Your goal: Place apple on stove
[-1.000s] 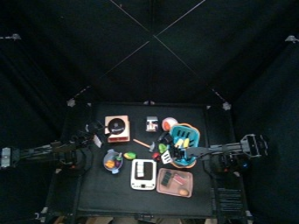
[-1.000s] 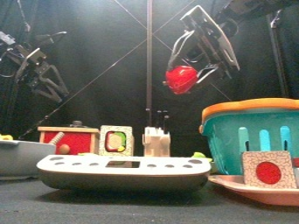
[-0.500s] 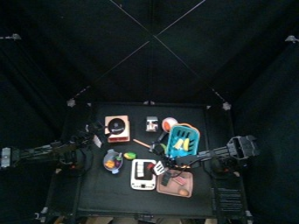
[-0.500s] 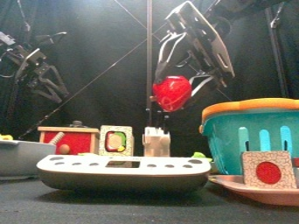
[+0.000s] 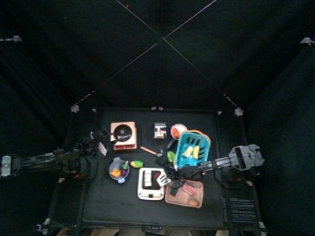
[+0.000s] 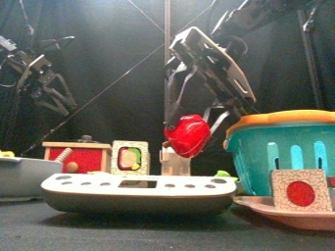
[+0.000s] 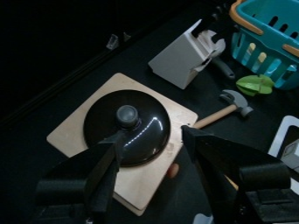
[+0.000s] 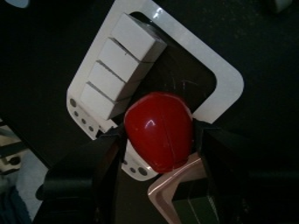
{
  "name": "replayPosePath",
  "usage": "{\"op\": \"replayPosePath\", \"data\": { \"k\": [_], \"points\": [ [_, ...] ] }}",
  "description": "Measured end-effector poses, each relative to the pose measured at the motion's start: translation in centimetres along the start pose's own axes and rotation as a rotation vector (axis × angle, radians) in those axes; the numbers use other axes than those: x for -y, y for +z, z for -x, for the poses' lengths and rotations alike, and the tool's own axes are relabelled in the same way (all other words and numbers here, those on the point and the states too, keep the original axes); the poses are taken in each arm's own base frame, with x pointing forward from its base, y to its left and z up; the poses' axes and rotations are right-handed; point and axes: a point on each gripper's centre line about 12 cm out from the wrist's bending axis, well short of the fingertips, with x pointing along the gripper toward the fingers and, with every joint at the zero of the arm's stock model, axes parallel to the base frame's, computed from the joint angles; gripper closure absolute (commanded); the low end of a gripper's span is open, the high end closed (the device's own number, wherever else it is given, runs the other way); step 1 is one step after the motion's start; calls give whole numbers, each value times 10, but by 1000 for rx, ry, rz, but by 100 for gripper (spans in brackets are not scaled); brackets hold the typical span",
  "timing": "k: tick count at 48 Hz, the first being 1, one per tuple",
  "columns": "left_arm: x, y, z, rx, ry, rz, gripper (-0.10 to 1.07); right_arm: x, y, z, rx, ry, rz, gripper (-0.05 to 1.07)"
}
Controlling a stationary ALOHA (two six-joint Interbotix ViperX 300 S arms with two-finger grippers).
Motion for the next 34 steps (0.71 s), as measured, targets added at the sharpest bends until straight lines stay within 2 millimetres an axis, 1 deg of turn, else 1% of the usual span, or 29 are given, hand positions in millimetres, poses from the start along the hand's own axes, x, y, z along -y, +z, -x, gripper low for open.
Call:
{"op": "replayPosePath", "data": {
  "k": [10,19,34],
  "points": [
    [0,0,0,1,0,-1,7,0,4,-7,-11,-76,17,22],
    [0,0,0,1,0,-1,7,-3,5,-16,-14,-98,25,16],
    [0,0,0,1,0,-1,7,-5,7,-17,-10,-101,31,5]
  ]
}}
